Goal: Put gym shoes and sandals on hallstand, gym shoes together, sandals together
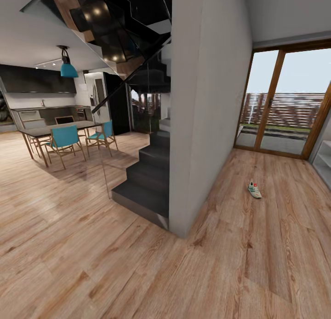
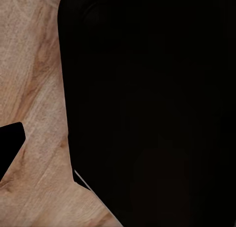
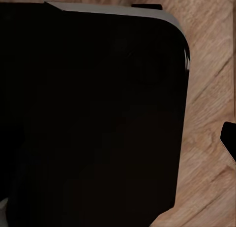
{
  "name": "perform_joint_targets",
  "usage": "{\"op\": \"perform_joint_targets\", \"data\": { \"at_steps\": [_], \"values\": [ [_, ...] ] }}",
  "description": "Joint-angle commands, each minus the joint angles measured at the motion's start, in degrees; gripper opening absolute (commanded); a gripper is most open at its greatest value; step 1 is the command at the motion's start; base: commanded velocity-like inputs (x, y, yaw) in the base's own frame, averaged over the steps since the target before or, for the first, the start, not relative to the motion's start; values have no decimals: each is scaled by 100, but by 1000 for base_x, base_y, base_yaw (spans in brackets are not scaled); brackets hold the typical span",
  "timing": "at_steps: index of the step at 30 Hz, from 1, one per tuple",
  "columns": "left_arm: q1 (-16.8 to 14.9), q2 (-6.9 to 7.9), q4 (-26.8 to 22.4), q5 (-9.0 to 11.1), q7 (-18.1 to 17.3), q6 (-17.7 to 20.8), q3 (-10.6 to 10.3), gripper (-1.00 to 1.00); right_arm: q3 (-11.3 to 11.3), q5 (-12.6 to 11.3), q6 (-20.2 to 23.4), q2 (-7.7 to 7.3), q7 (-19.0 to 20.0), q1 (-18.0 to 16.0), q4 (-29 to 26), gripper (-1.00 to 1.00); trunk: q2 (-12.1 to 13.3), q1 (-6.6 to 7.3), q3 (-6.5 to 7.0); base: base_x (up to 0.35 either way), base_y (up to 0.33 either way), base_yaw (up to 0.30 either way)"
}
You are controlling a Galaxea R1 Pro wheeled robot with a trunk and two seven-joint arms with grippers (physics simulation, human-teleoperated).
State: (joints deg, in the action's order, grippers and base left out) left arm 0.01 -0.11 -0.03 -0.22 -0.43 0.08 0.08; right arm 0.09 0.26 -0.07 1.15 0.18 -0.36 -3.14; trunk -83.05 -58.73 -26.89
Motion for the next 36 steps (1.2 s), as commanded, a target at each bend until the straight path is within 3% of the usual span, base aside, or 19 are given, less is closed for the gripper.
{"op": "perform_joint_targets", "data": {
  "at_steps": [1, 16, 33, 36],
  "values": [
    [-1, 0, -2, -8, -4, 1, -2, 100, 0, 2, -1, -2, 1, -3, -34, 100, -2, 0, -4, 0, 0, 0],
    [-30, 126, -211, -52, 66, -173, -31, 100, -6, 1, -166, -41, 0, -8, -182, 100, -2, 0, -4, 0, 0, 0],
    [-307, 661, -763, 11, 91, -719, -1, 100, -44, -7, -712, -584, -16, -21, -732, 100, -2, 0, -4, 0, 0, 0],
    [-375, 690, -860, 12, 89, -815, 0, 100, -48, -8, -808, -681, -79, -50, -829, 100, -2, 0, -4, 0, 0, 0]
  ]
}}
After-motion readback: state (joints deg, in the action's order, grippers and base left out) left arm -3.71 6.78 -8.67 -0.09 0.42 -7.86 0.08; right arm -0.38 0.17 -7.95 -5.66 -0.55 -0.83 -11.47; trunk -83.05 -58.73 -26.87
